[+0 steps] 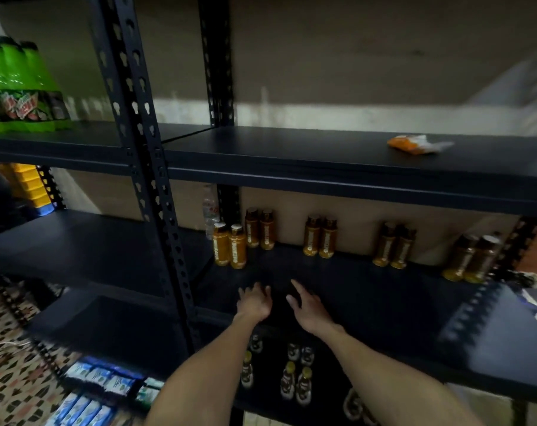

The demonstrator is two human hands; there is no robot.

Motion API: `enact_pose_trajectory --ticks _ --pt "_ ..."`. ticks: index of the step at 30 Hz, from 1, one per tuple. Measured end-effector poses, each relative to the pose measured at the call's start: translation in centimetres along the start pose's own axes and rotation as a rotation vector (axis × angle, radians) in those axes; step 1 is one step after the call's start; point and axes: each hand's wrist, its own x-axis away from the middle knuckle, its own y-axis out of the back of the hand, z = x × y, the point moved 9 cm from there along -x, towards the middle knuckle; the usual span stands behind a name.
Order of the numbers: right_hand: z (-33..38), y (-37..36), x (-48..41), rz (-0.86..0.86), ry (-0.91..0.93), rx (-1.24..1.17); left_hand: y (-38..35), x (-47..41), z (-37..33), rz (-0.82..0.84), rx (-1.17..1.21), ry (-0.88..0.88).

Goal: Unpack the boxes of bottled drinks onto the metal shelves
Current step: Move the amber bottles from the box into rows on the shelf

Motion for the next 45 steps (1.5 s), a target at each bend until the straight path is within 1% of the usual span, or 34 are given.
enact_pose_trajectory --ticks 2,7,10,12,14,15,17,19,23,26,28,31,35,39,43,45 --pt "-1.3 1.3 1.7 0.012 -0.004 0.084 -2.1 2.0 -1.7 0.054 -0.116 -0.090" --pt "-6.0 2.6 4.8 0.027 -0.063 0.176 -6.8 5.4 -5.1 0.122 -0.224 -0.279" --pt "-7.9 2.7 7.4 -0.087 -0.036 0.280 -8.8 7.8 -6.5 0.068 -0.317 -0.395" --pt "-8.7 2.0 9.8 -0.203 0.023 0.397 -9.9 10.1 -6.7 -0.034 -0.400 -0.497" --pt "-9.8 0.3 12.3 -0.281 0.071 0.469 -11.5 12.6 -6.0 -0.113 -0.432 -0.607" --pt "-10.6 -0.7 13.5 -0.294 0.078 0.478 -12.4 13.7 -5.5 -0.135 -0.428 -0.659" --pt "-12.1 -2.5 15.4 -0.286 0.075 0.480 -14.6 15.4 -4.1 -0.125 -0.440 -0.738" --pt "-13.6 -4.4 17.3 -0.240 0.055 0.464 -16.8 16.9 -2.5 -0.084 -0.483 -0.765" --pt "-17.5 -8.6 20.9 -0.137 -0.032 0.366 -21.5 18.9 0.7 0.142 -0.451 -0.695" --pt "-19.7 -11.3 23.2 -0.068 -0.106 0.314 -24.4 19.9 2.8 0.253 -0.478 -0.674" --pt "-21.2 -13.4 24.6 0.008 -0.166 0.309 -26.3 20.7 4.0 0.328 -0.448 -0.644" --pt "-23.4 -16.1 26.2 0.062 -0.222 0.272 -29.2 21.4 6.1 0.435 -0.421 -0.585" --pt "-26.4 -19.3 28.0 0.096 -0.259 0.210 -31.9 22.0 9.0 0.524 -0.325 -0.448" --pt "-29.1 -21.5 28.9 0.145 -0.312 0.174 -34.6 22.0 11.8 0.579 -0.366 -0.364" --pt "-33.4 -25.7 29.8 0.141 -0.396 0.095 -39.4 22.5 17.6 0.672 -0.360 -0.277" --pt "-35.5 -28.0 29.6 0.146 -0.427 0.078 -41.5 22.3 19.8 0.663 -0.364 -0.263"
